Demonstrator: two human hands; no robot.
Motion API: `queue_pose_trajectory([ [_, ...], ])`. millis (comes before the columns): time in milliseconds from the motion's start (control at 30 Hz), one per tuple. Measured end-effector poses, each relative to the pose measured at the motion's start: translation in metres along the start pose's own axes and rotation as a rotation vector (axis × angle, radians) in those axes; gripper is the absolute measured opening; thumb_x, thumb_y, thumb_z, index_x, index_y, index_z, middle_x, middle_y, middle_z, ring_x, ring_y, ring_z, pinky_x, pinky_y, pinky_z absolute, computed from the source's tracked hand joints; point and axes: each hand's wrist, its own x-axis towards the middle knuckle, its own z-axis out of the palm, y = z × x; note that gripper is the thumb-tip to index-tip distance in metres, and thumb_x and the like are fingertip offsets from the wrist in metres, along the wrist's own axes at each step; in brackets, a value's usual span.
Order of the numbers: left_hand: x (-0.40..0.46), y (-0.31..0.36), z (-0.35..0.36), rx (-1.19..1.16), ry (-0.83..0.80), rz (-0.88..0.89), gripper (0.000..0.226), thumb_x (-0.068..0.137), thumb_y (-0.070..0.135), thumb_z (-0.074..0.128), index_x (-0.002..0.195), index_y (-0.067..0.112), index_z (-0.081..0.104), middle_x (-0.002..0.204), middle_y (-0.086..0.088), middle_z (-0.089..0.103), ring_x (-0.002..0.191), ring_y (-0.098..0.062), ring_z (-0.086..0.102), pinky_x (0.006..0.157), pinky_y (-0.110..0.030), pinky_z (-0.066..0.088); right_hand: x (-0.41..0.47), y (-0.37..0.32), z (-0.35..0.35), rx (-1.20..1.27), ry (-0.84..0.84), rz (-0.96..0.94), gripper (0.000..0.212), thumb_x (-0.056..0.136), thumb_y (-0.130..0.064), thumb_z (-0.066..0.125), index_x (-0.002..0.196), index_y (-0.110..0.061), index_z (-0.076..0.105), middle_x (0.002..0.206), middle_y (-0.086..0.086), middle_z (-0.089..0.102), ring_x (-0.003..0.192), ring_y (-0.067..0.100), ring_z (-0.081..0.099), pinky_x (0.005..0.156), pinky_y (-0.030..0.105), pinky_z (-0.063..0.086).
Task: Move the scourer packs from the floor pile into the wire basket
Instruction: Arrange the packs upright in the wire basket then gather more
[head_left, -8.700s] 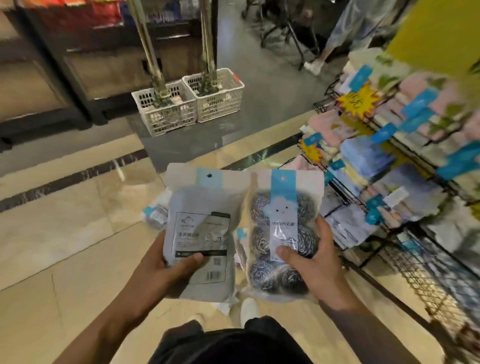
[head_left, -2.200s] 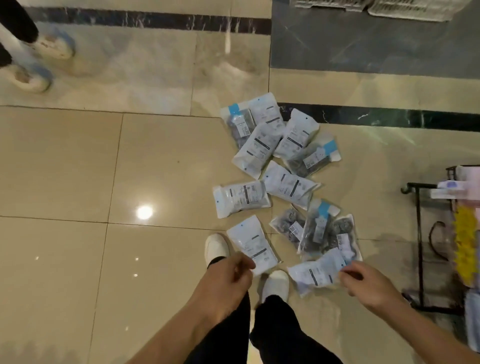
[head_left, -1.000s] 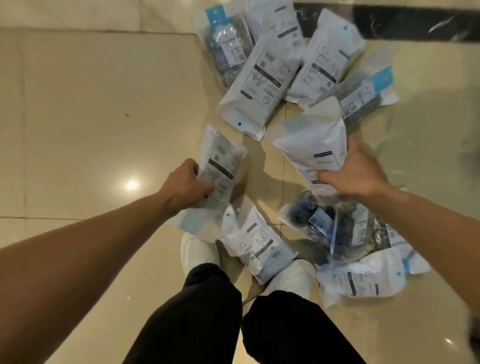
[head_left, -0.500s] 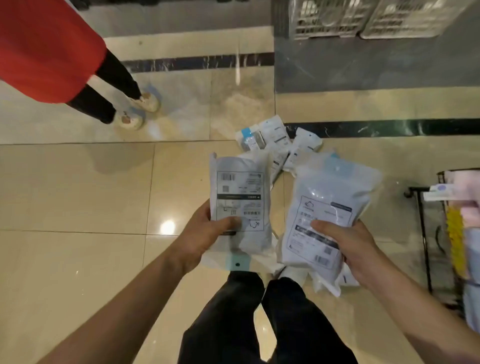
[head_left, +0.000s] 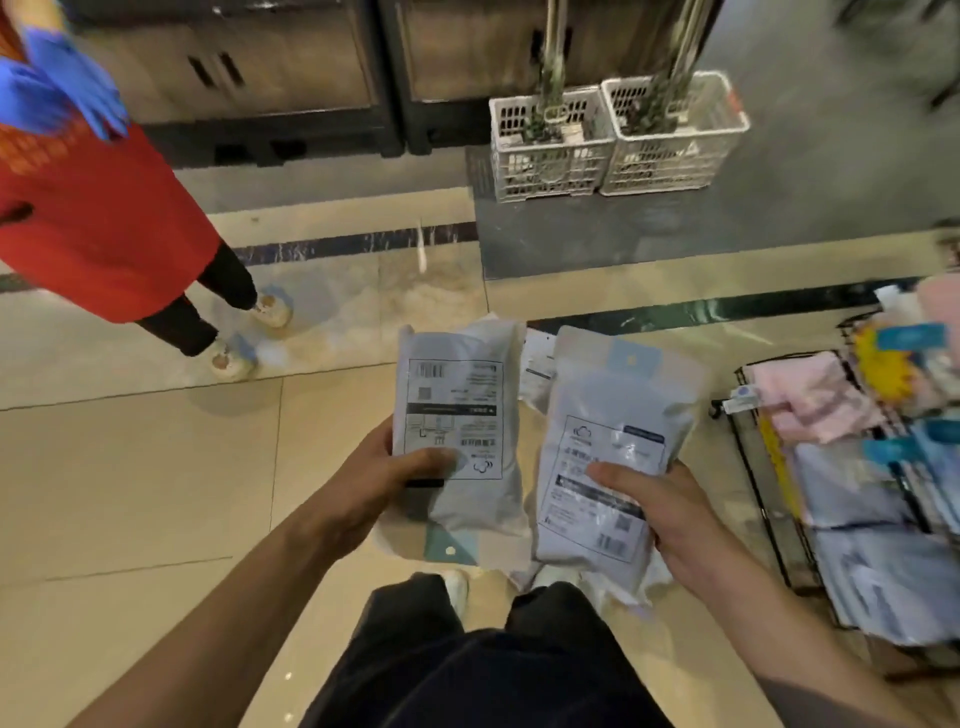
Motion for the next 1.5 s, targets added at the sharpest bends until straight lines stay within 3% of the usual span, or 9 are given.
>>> queue_pose_trajectory([
  [167,0.015,0.001,-0.006,0.106,-0.221,-0.014,0.040,0.095,0.011,0.069,0.133,0.018,0.060,0.122,-0.004,0.078,0.111,-0.028,0.076,0.094,-0.045,0.062,-0.056,0.027,-0.004,0.139,0.099,-0.005,0.033,0.086,-0.005,0.083,0.116,-0.017,0.078,0.108,0.005,0.083,0.098,0.028,0.080,0.092,0.045,0.062],
  [367,0.008,-0.003,0.009,0.260,-0.523,-0.023,0.042,0.099,0.011,0.061,0.141,0.019,0.059,0.132,-0.007,0.074,0.120,-0.030,0.072,0.105,-0.053,0.054,-0.121,0.075,-0.003,0.320,0.303,-0.014,0.047,0.079,-0.006,0.088,0.124,-0.007,0.073,0.116,0.017,0.080,0.101,0.037,0.078,0.086,0.050,0.065],
  [633,-0.019,-0.007,0.118,0.371,-0.750,-0.037,0.037,0.093,0.002,0.065,0.125,0.021,0.061,0.108,-0.003,0.082,0.099,-0.026,0.079,0.073,-0.032,0.066,-0.219,0.143,-0.046,0.487,0.489,-0.073,0.045,0.083,-0.010,0.085,0.125,-0.018,0.073,0.116,0.007,0.081,0.106,0.031,0.078,0.100,0.054,0.059],
  [800,-0.052,-0.021,0.216,0.452,-0.938,-0.053,0.051,0.077,0.003,0.082,0.122,0.017,0.064,0.111,-0.010,0.081,0.098,-0.026,0.079,0.074,-0.030,0.066,-0.280,0.196,-0.095,0.604,0.648,-0.098,0.043,0.084,-0.011,0.084,0.124,-0.020,0.074,0.113,0.004,0.082,0.105,0.028,0.079,0.098,0.050,0.060],
  [867,-0.067,-0.034,0.258,0.509,-0.962,-0.053,0.051,0.079,0.003,0.080,0.126,0.015,0.065,0.113,-0.009,0.081,0.104,-0.028,0.078,0.077,-0.033,0.066,-0.305,0.220,-0.119,0.646,0.704,-0.096,0.042,0.084,-0.011,0.083,0.124,-0.021,0.074,0.113,0.004,0.082,0.104,0.028,0.079,0.100,0.053,0.059],
  [1000,-0.103,-0.074,0.345,0.588,-1.034,-0.099,0.043,0.095,0.006,0.064,0.136,0.019,0.064,0.126,-0.008,0.077,0.116,-0.030,0.074,0.101,-0.054,0.057,-0.352,0.273,-0.175,0.723,0.786,-0.095,0.043,0.083,-0.013,0.083,0.124,-0.020,0.075,0.114,0.005,0.082,0.104,0.029,0.079,0.100,0.055,0.059],
  [1167,-0.153,-0.119,0.450,0.563,-1.000,-0.198,0.073,0.065,0.021,0.091,0.133,0.022,0.066,0.126,-0.011,0.077,0.114,-0.035,0.074,0.105,-0.061,0.053,-0.413,0.330,-0.243,0.823,0.843,-0.077,0.041,0.083,-0.013,0.082,0.123,-0.021,0.075,0.113,0.005,0.082,0.101,0.027,0.079,0.096,0.051,0.061],
  [1333,-0.195,-0.140,0.531,0.576,-1.028,-0.218,0.068,0.068,0.012,0.088,0.131,0.026,0.065,0.119,-0.008,0.079,0.109,-0.030,0.077,0.105,-0.059,0.053,-0.461,0.364,-0.310,0.885,0.884,-0.066,0.039,0.083,-0.010,0.081,0.121,-0.017,0.075,0.110,0.008,0.082,0.099,0.030,0.080,0.091,0.048,0.061],
  [1500,-0.200,-0.137,0.596,0.578,-1.026,-0.176,0.080,0.055,0.031,0.087,0.131,0.022,0.065,0.122,-0.010,0.078,0.112,-0.032,0.075,0.102,-0.058,0.055,-0.470,0.374,-0.369,0.933,0.875,-0.084,0.045,0.080,-0.013,0.080,0.124,-0.016,0.071,0.112,0.010,0.081,0.101,0.032,0.079,0.094,0.055,0.061],
])
